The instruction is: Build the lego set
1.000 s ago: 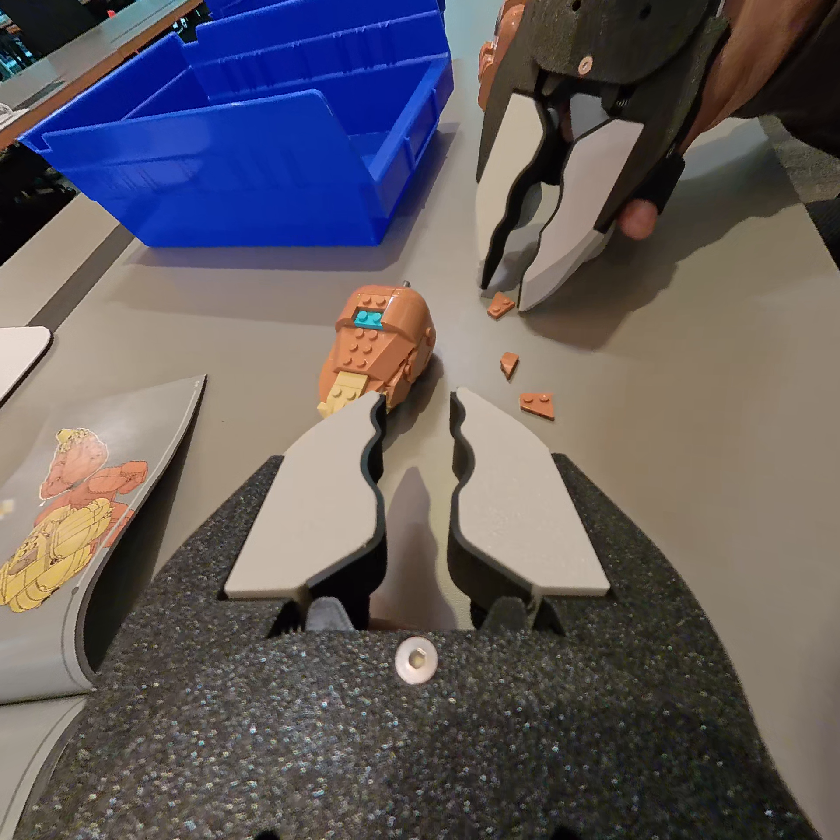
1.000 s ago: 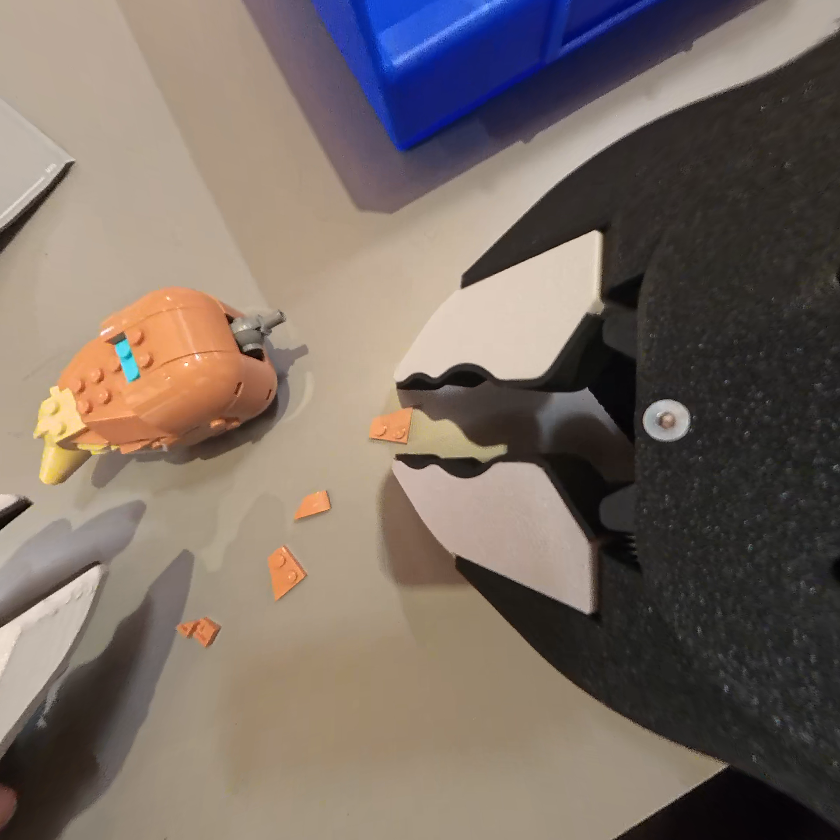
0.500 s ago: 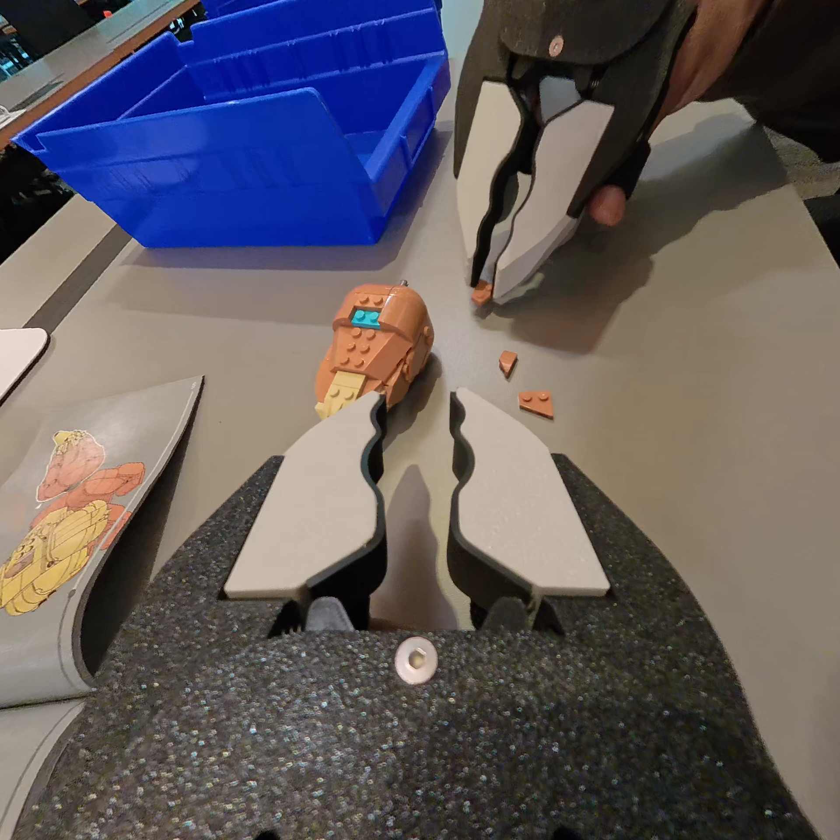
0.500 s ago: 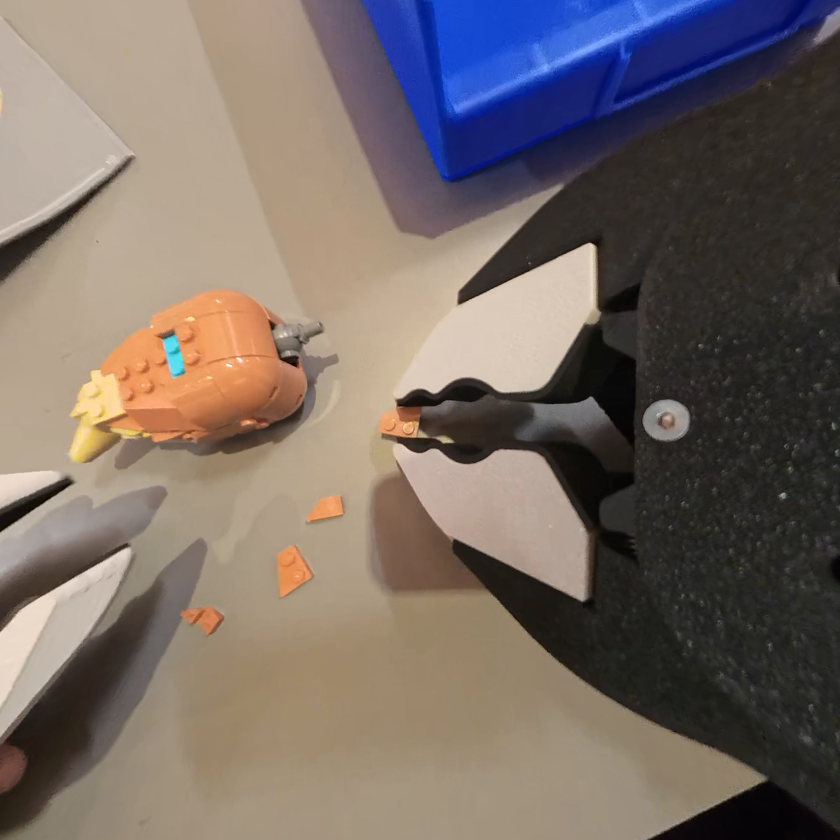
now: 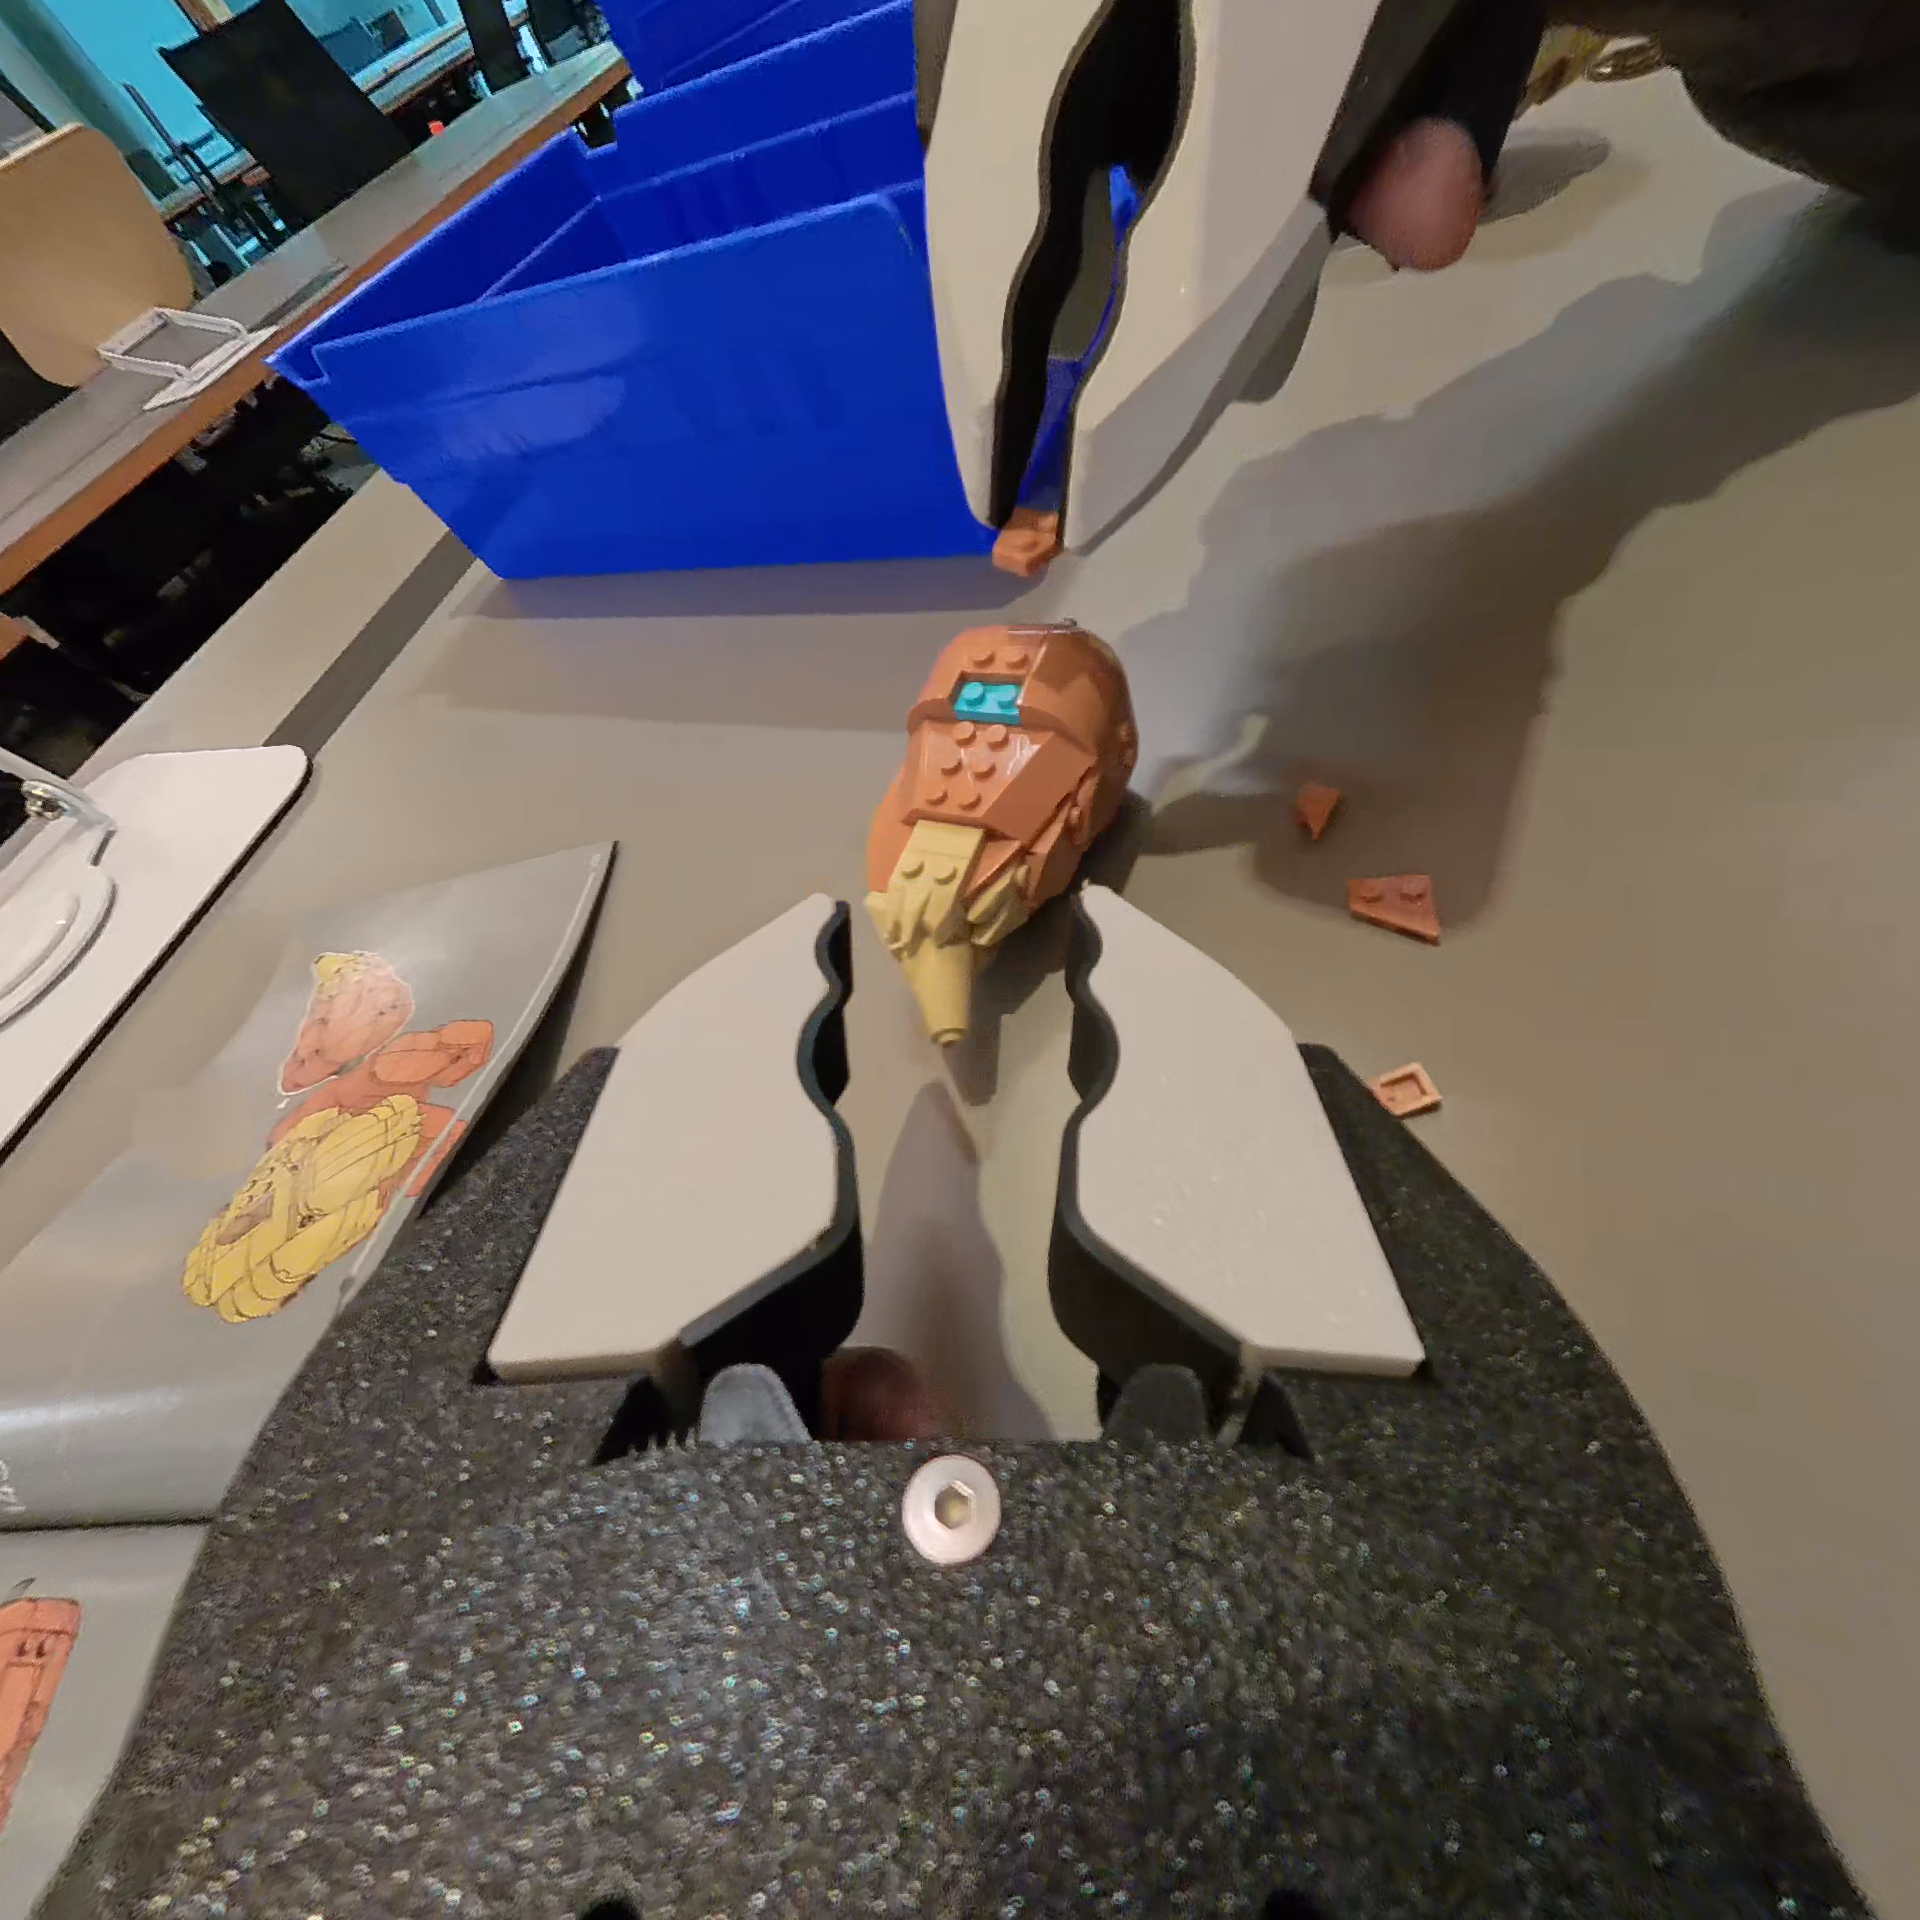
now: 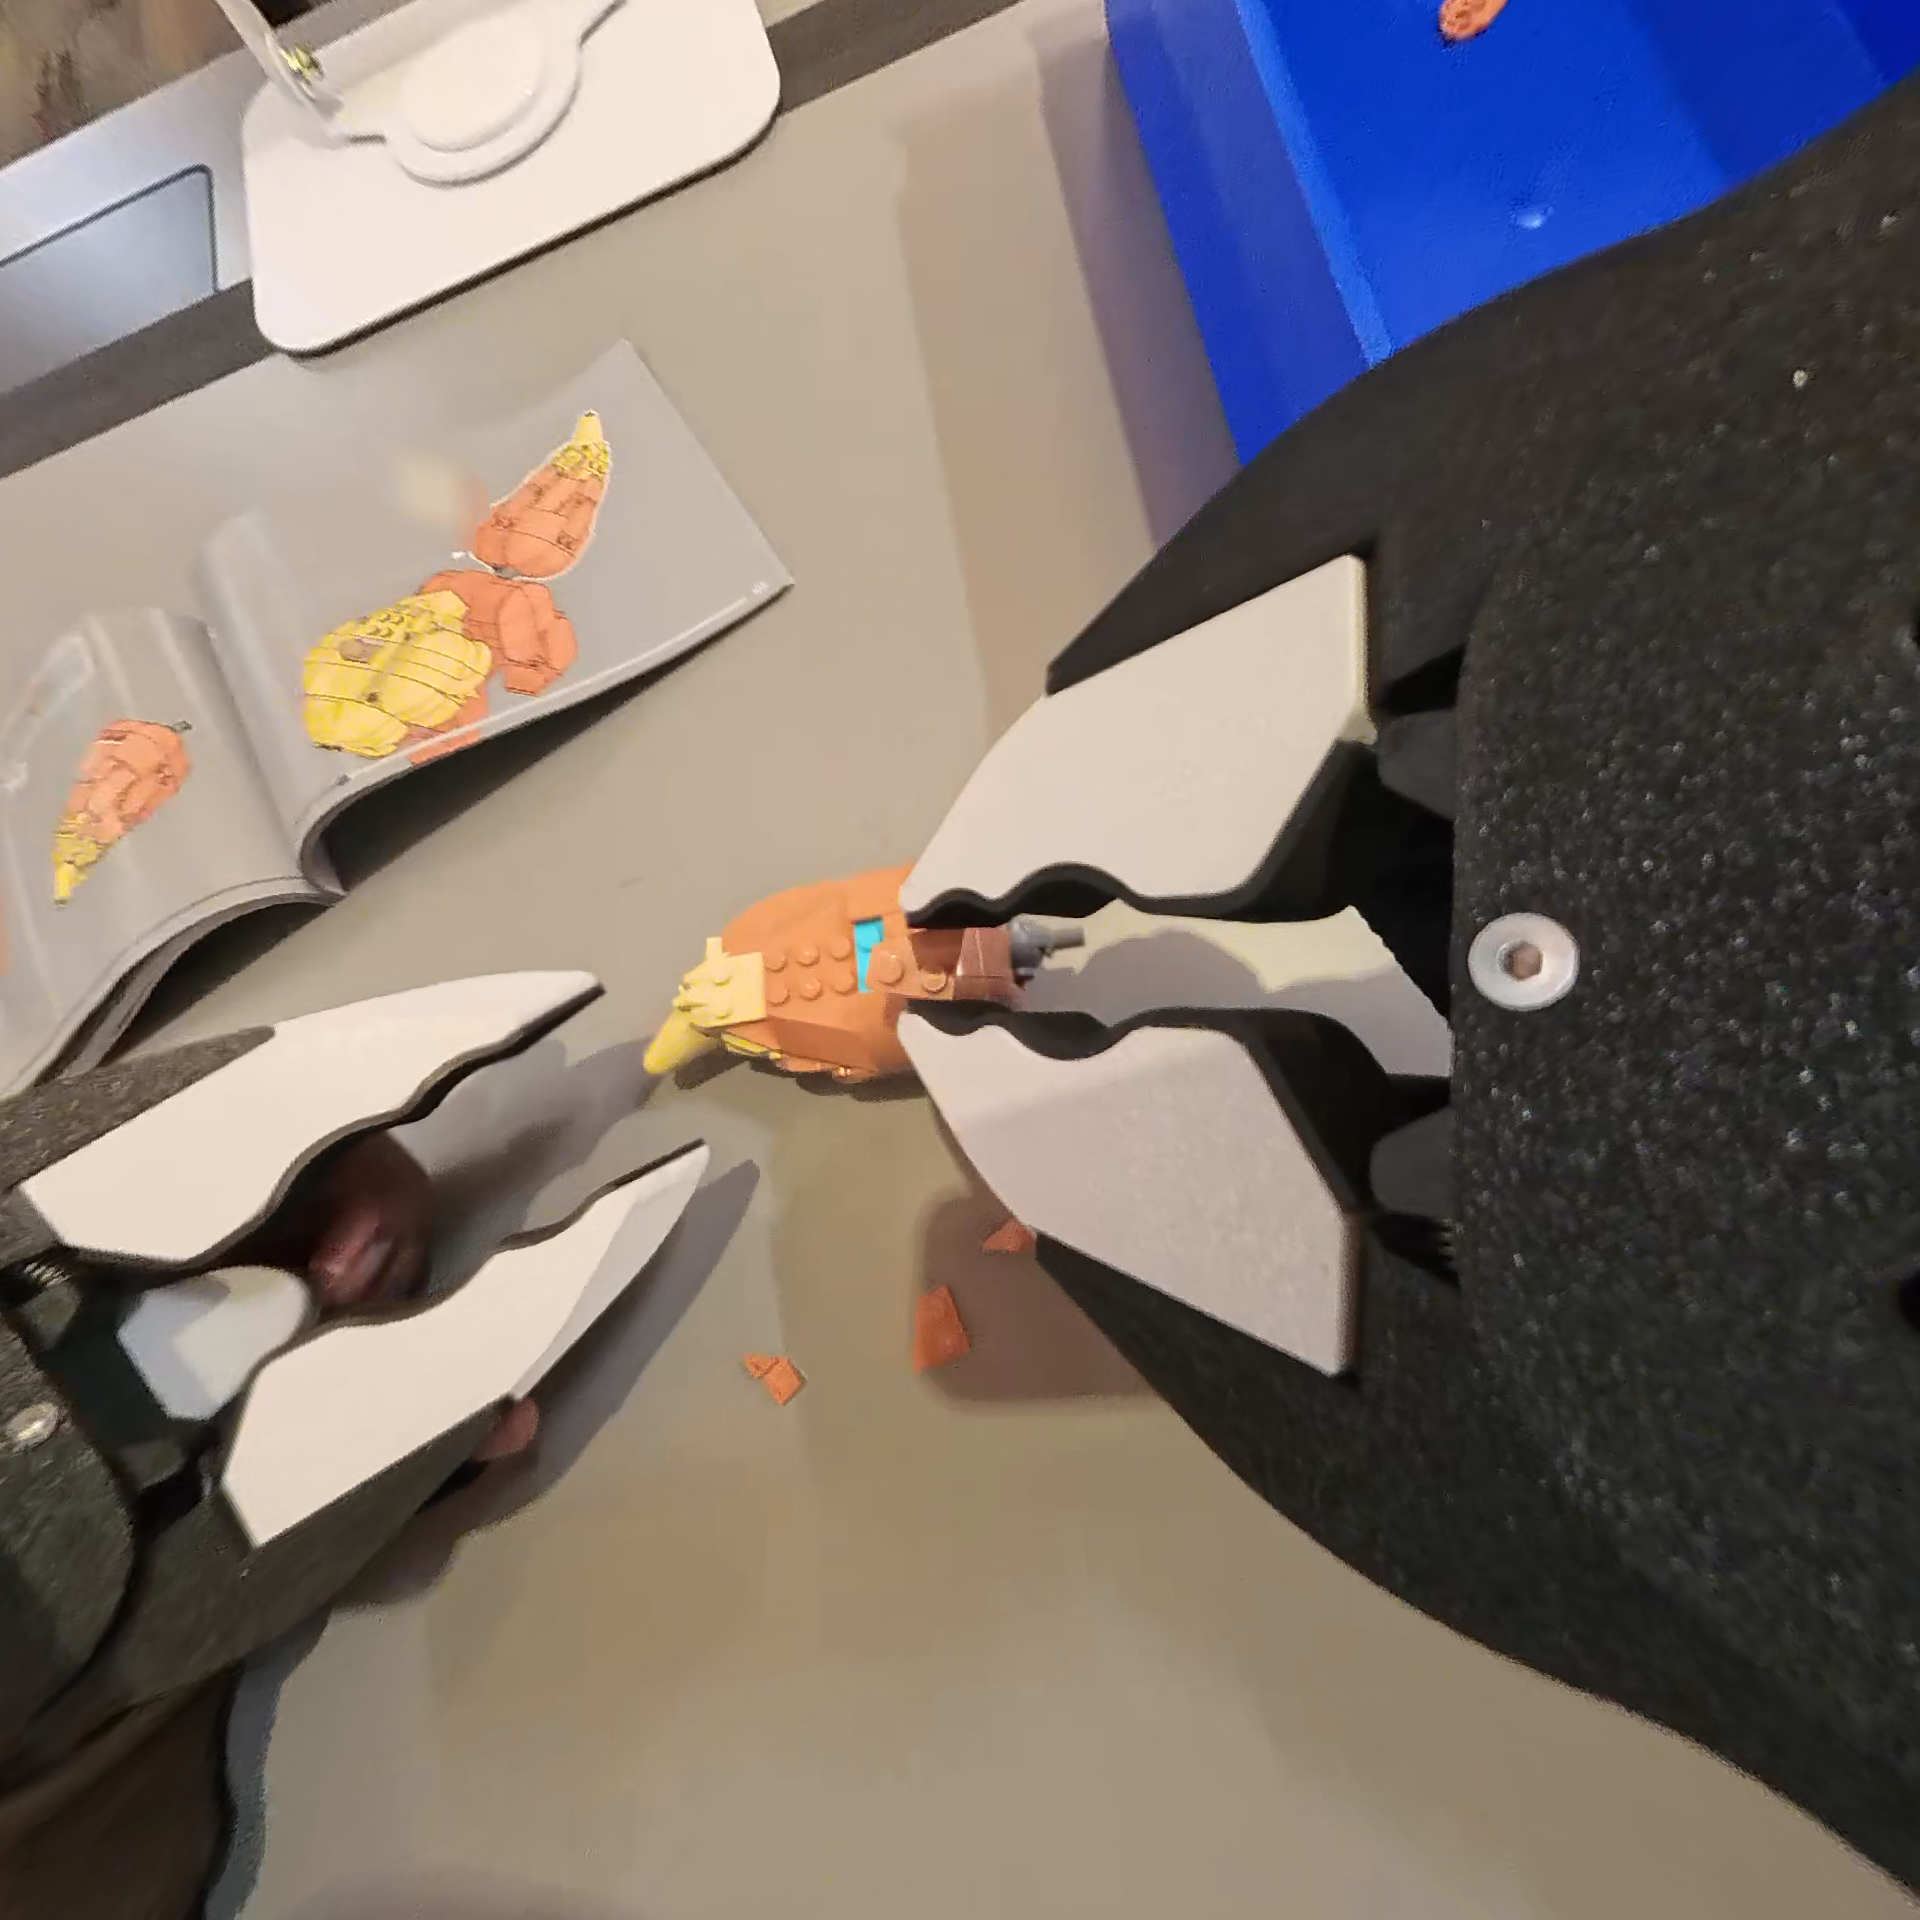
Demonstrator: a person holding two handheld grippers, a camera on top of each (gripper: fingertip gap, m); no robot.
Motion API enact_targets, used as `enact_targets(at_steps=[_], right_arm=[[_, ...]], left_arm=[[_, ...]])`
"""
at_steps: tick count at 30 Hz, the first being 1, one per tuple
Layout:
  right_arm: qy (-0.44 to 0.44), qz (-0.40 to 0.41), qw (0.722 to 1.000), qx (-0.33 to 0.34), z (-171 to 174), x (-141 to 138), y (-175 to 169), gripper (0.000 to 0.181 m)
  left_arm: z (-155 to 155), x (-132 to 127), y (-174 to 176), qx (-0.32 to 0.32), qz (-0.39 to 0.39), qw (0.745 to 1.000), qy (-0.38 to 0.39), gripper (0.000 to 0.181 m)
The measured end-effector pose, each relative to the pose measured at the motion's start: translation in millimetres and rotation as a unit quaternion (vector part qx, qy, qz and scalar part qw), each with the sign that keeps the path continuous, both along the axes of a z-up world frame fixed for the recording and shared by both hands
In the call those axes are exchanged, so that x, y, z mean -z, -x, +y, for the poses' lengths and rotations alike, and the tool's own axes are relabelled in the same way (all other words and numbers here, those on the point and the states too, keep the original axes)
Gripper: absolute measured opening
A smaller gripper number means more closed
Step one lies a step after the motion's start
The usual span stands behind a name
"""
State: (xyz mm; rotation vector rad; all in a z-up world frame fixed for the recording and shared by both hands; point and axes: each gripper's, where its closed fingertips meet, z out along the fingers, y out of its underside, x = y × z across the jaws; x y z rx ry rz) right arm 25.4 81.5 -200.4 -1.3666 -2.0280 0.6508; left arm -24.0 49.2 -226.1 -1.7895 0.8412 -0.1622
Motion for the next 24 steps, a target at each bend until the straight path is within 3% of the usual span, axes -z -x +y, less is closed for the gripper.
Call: enact_targets(at_steps=[11,24], right_arm=[[0.018,0.013,1.000,-0.011,8,-8,5,0.013],[0.033,0.018,0.999,-0.016,9,-5,4,0.013]], left_arm=[[15,12,1,0.032,-0.009,0.997,0.070,0.069],[35,31,-11,0.076,0.028,0.988,0.130,0.069]])
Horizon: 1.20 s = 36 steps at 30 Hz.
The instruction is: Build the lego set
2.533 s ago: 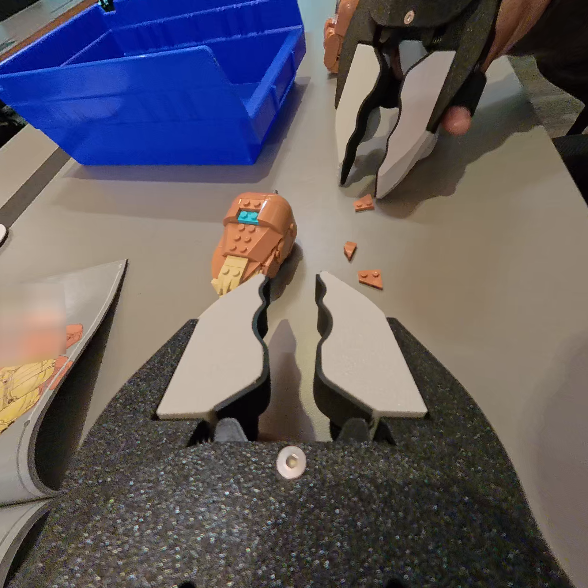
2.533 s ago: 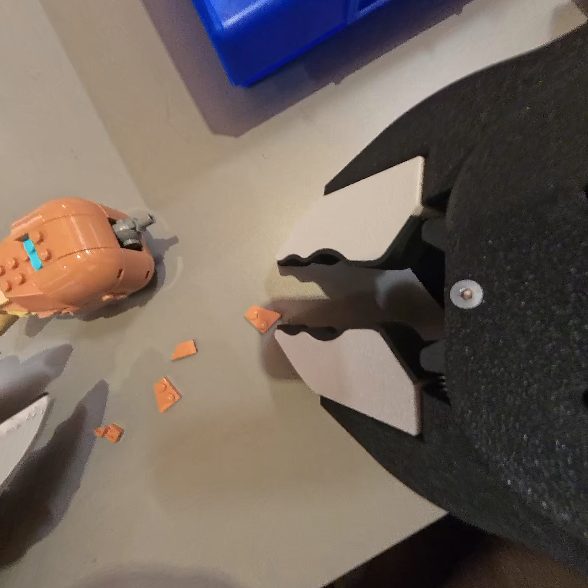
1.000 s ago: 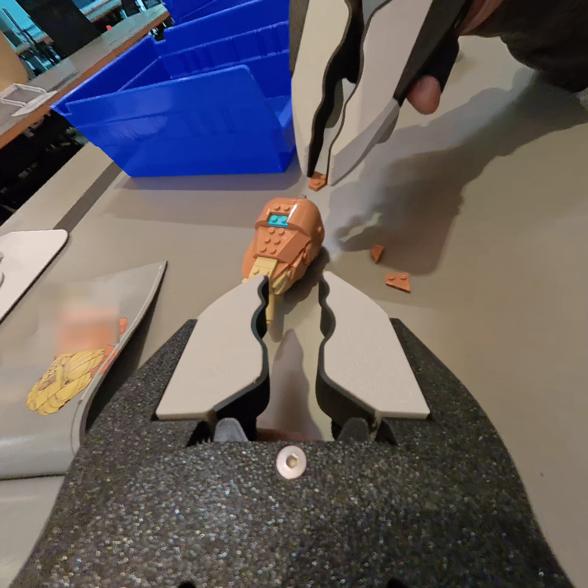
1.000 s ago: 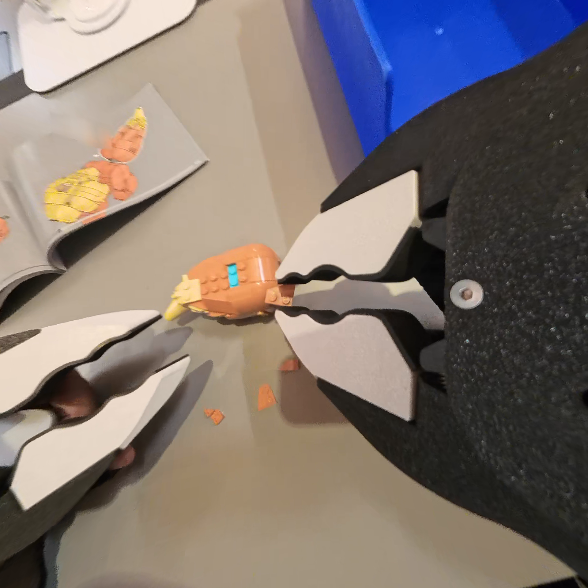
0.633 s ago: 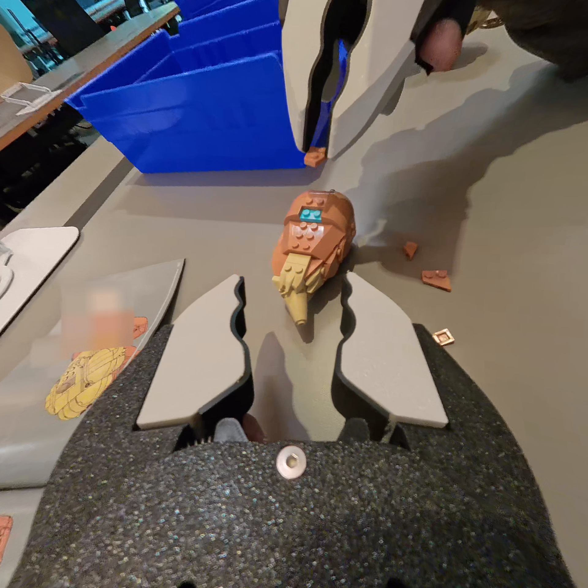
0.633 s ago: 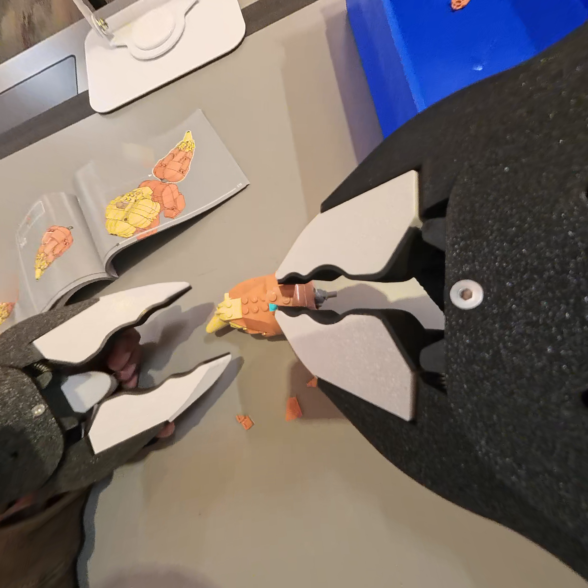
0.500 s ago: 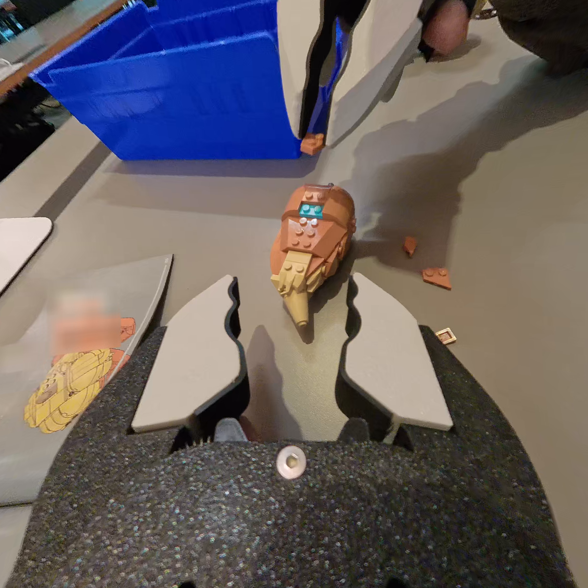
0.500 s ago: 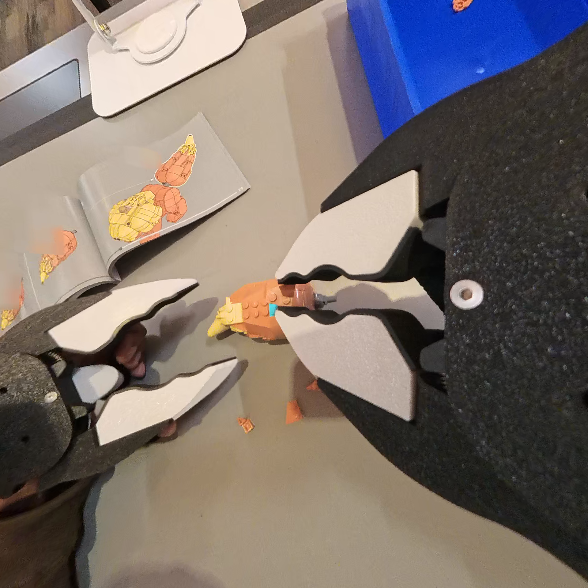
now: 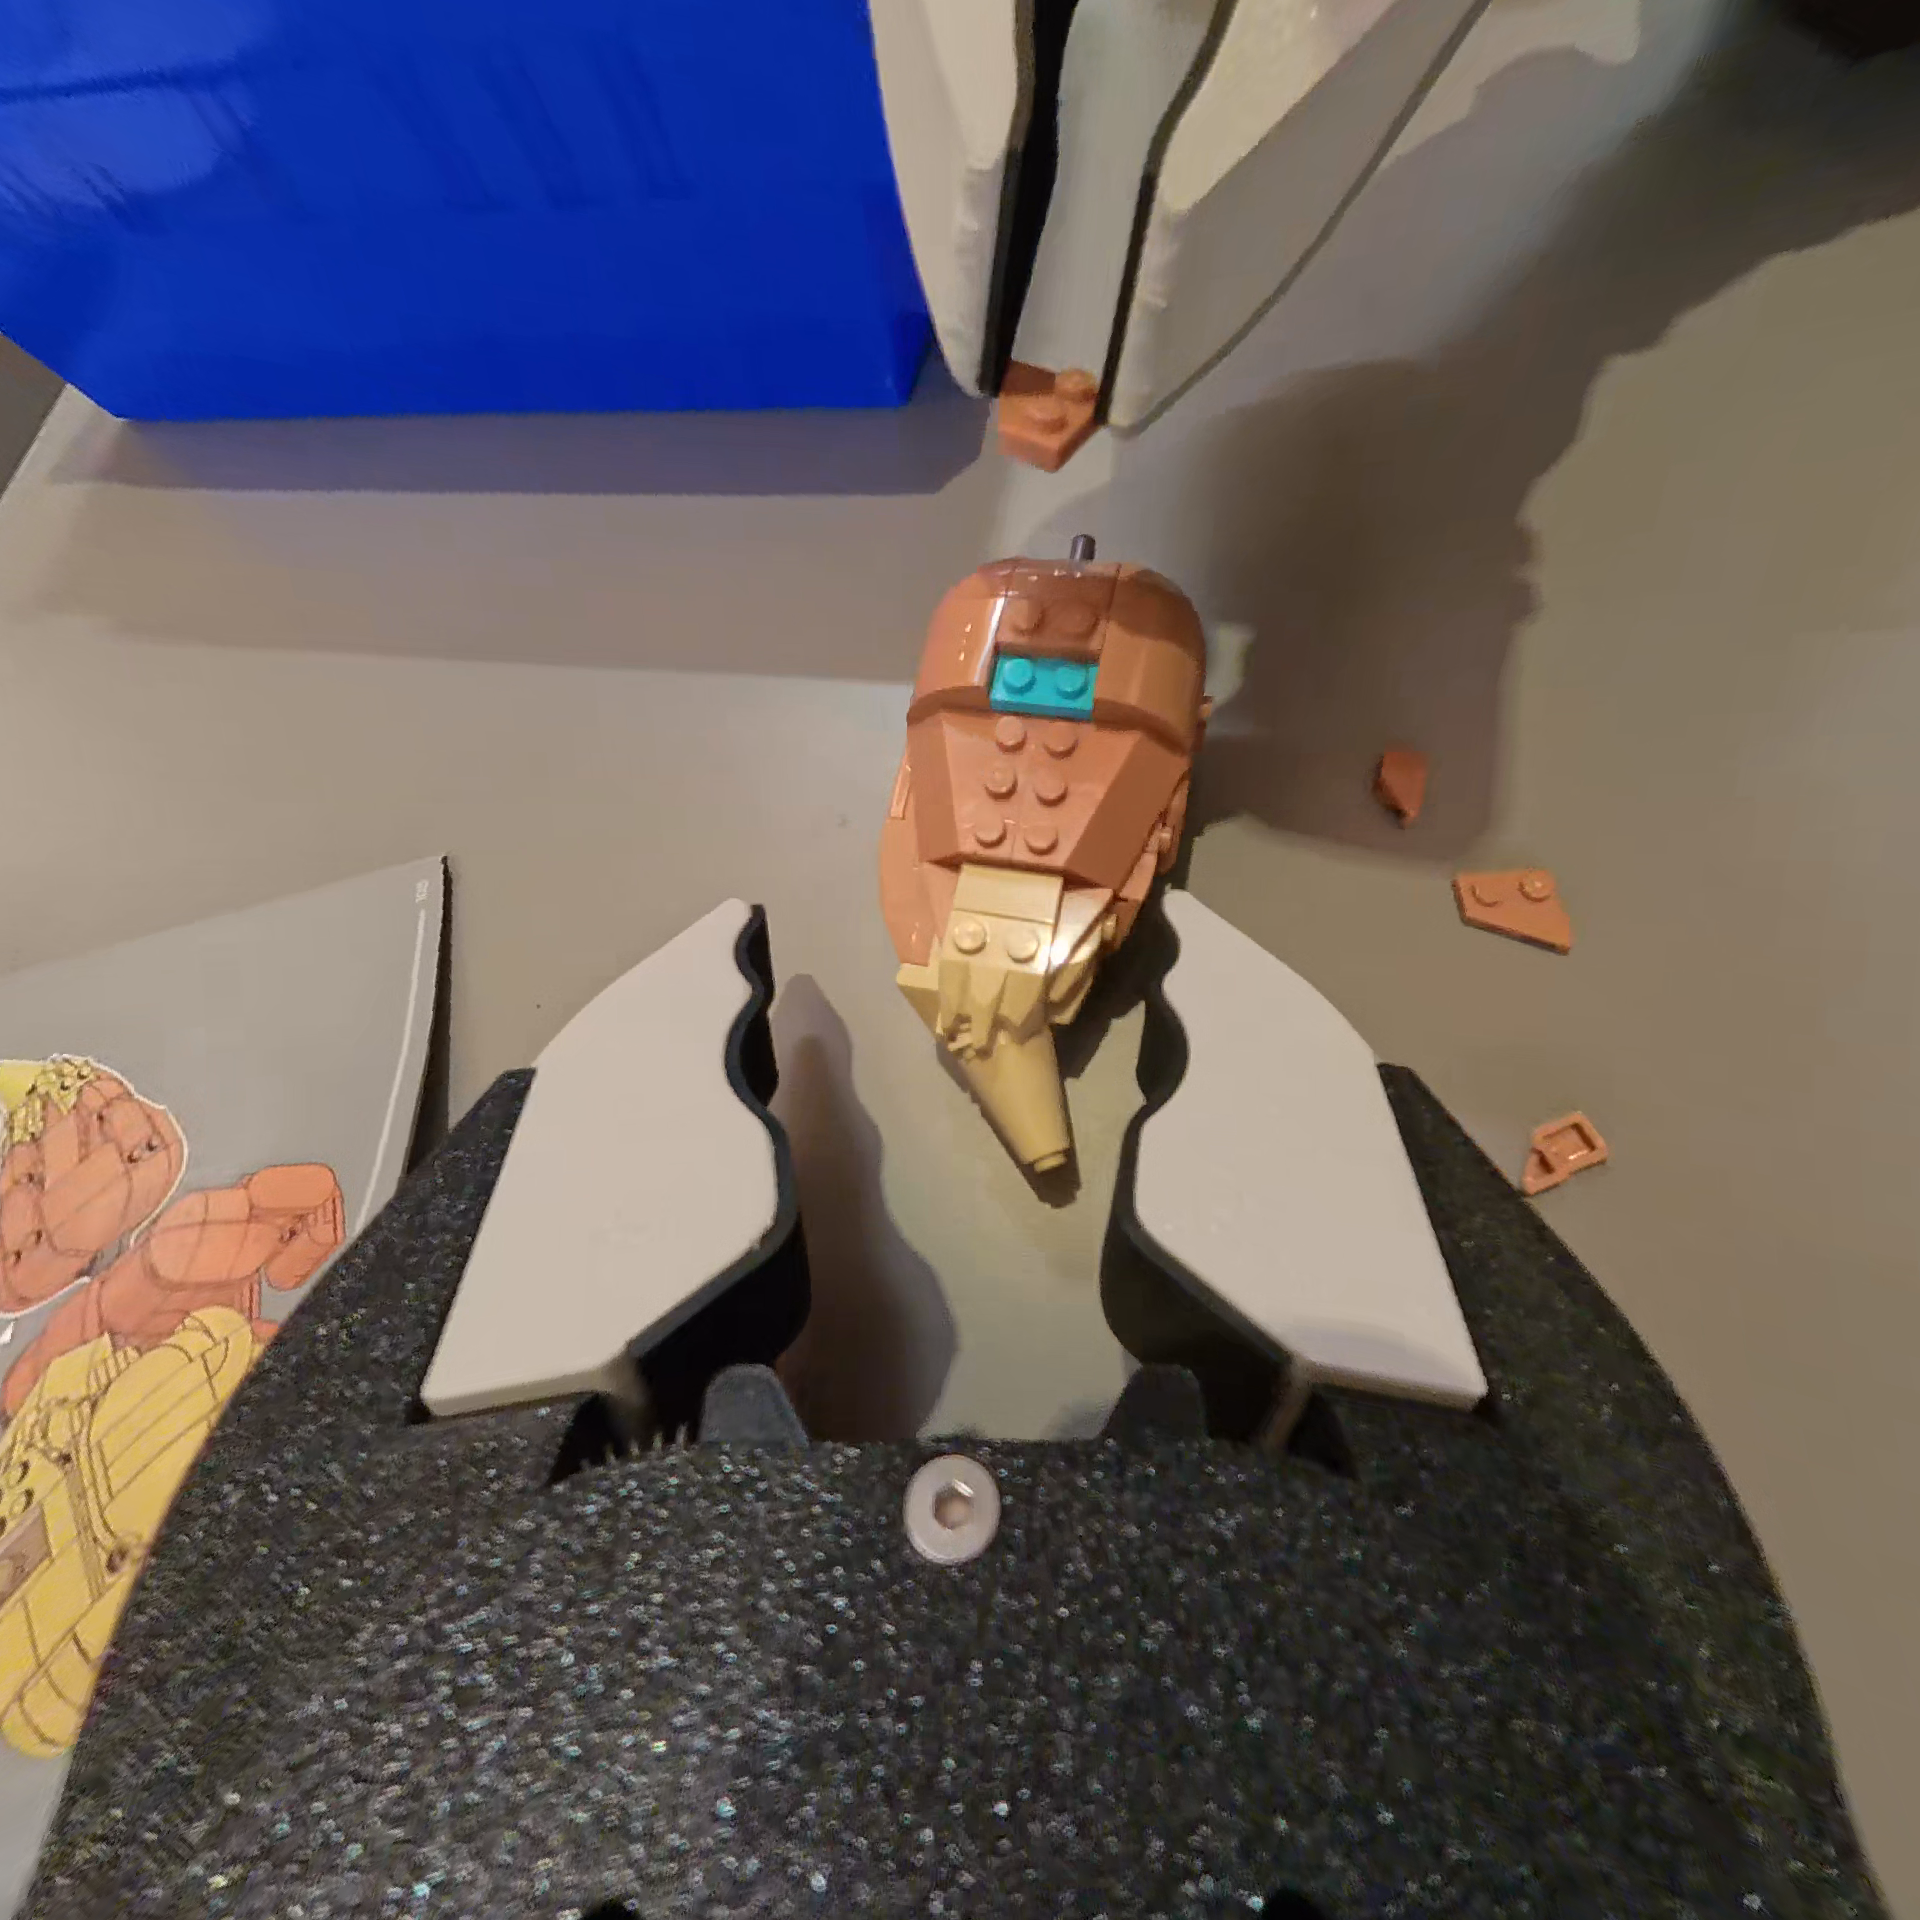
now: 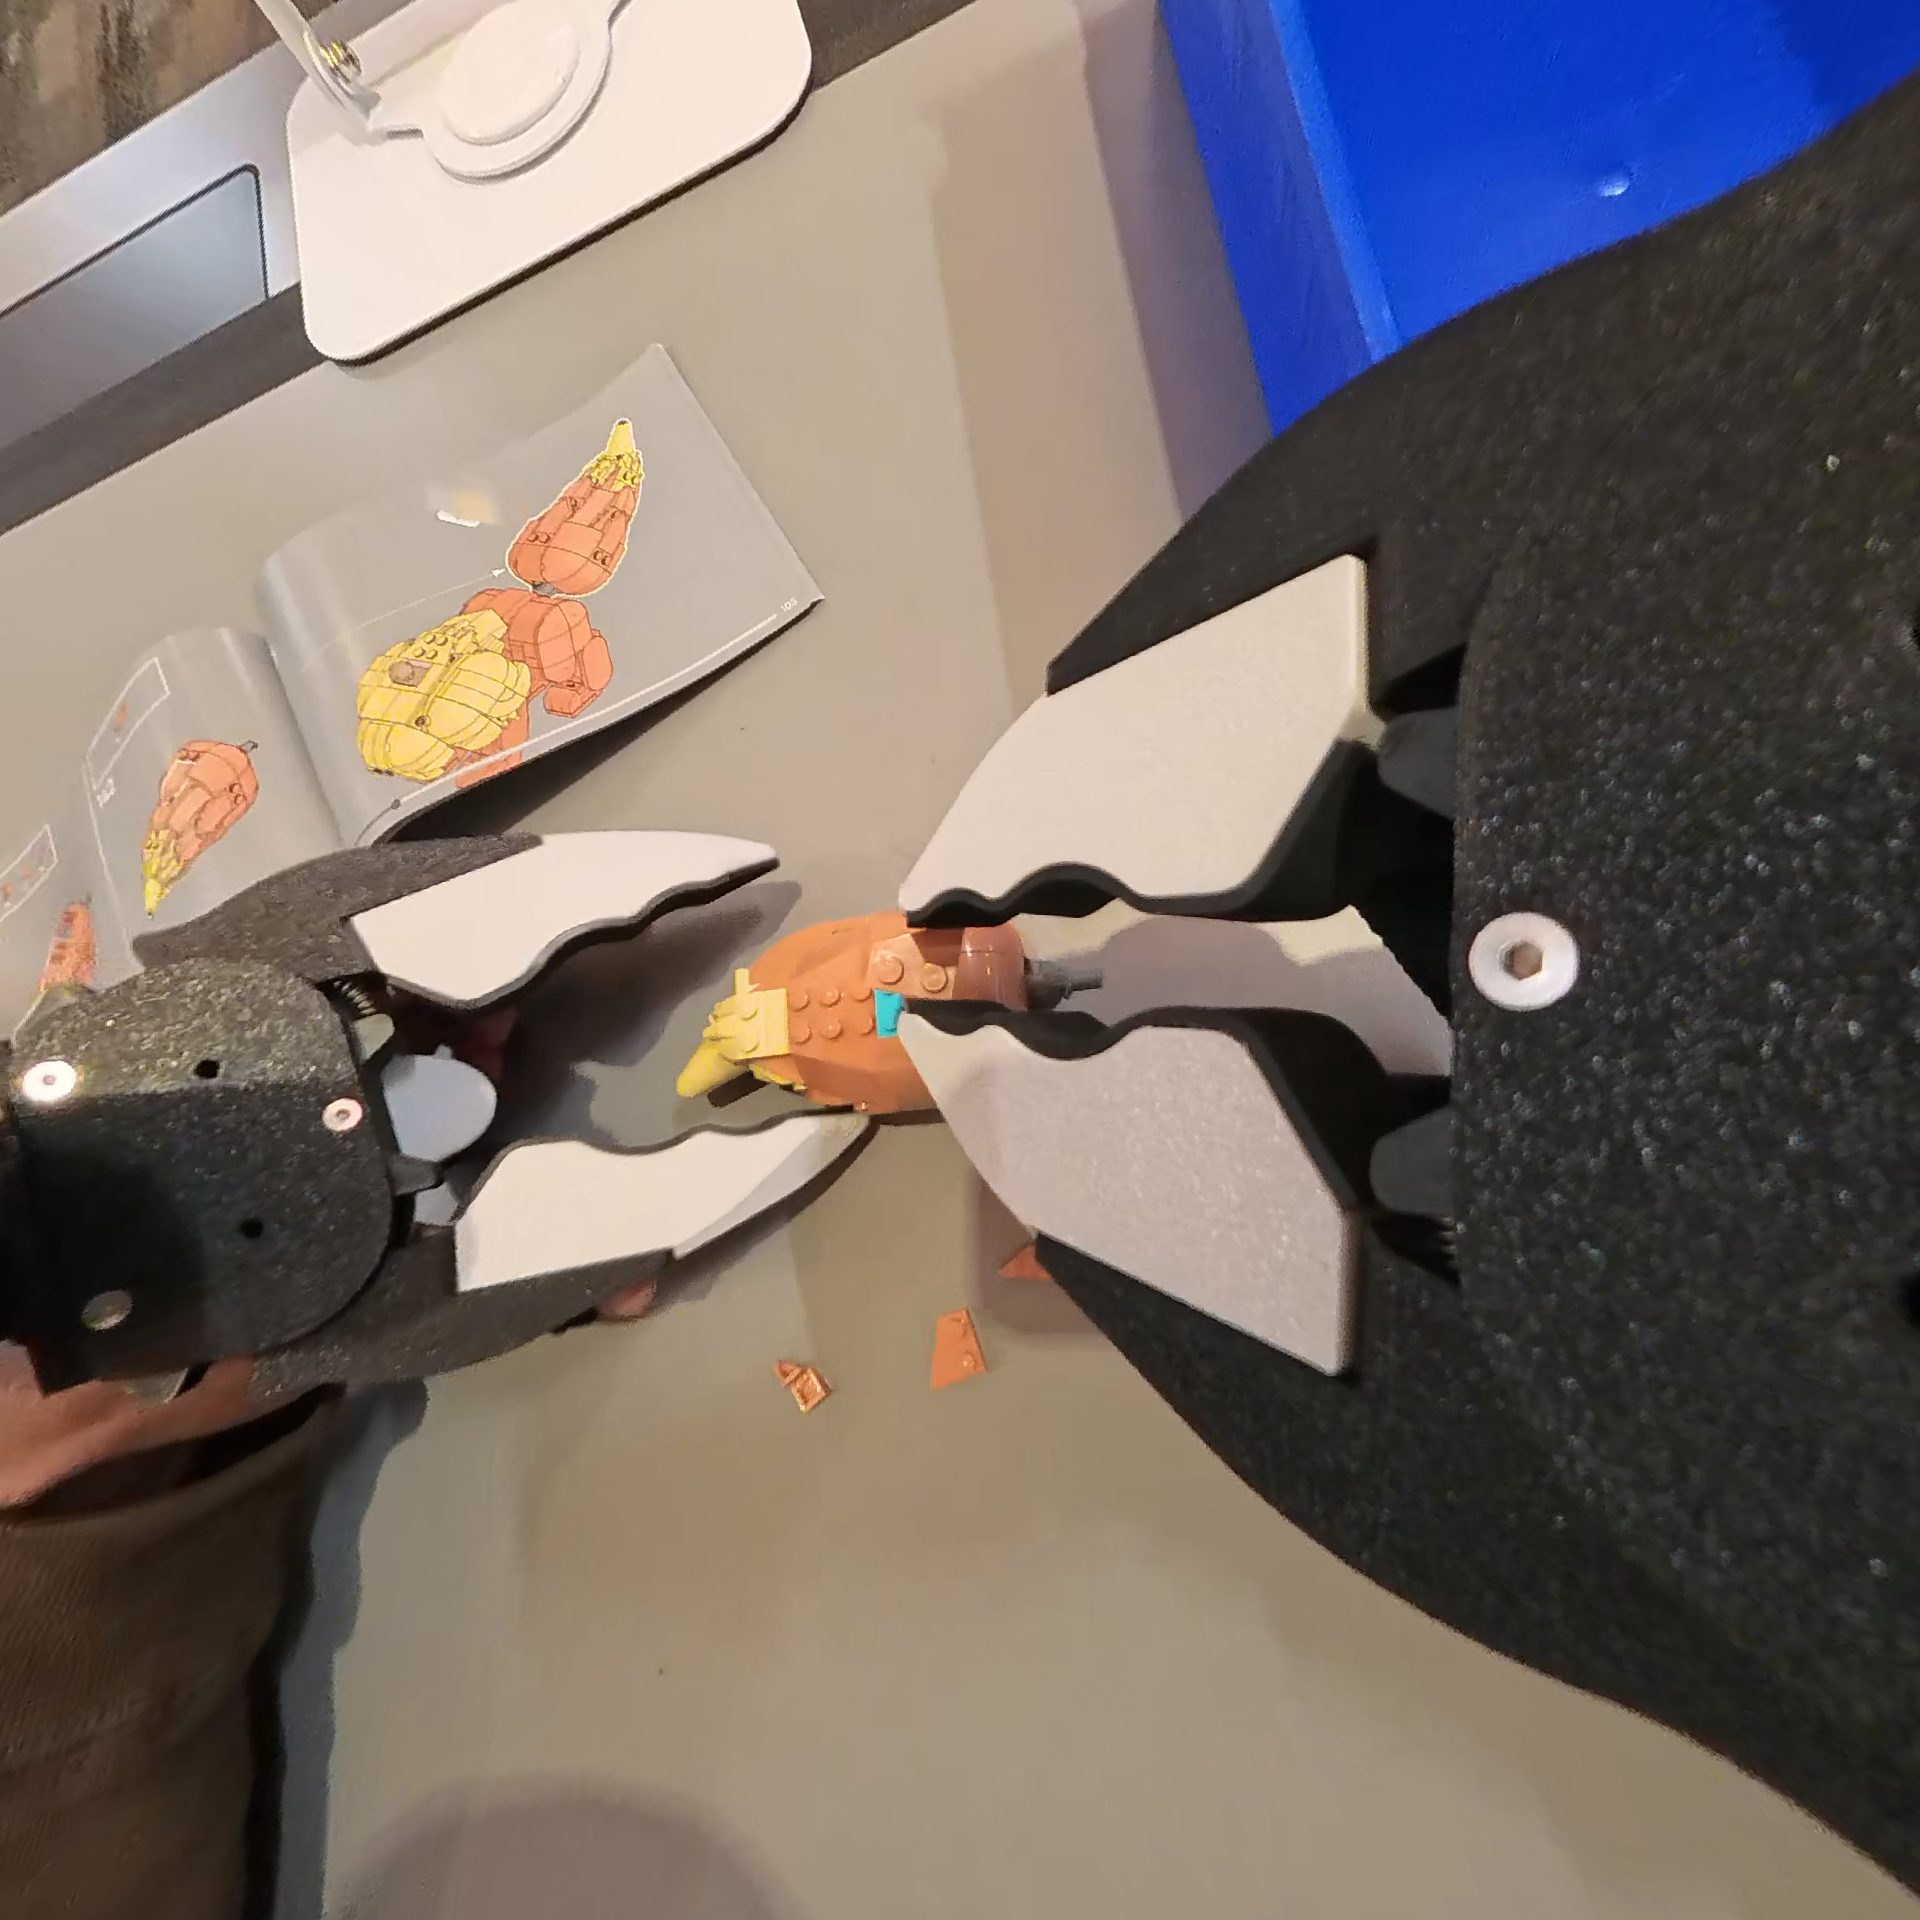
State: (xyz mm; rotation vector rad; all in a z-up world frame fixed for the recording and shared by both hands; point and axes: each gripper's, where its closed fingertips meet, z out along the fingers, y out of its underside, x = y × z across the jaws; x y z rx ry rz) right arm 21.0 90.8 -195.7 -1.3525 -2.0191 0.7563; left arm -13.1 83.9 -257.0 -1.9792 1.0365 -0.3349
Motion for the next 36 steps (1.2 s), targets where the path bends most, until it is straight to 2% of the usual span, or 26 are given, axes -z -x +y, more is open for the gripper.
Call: enact_targets(at_steps=[15,23,29,36], right_arm=[[0.005,-0.002,1.000,-0.005,-1,3,2,0.013],[0.009,-0.003,1.000,-0.008,-1,5,1,0.013],[0.009,-0.003,1.000,-0.007,0,5,1,0.013],[0.013,-0.003,1.000,-0.008,0,3,2,0.013]], left_arm=[[0,7,-8,0.042,0.012,0.999,0.024,0.068],[1,7,-10,0.042,0.012,0.999,0.026,0.067],[1,7,-12,0.045,0.011,0.999,0.024,0.052],[2,6,-12,0.044,0.012,0.999,0.021,0.051]])
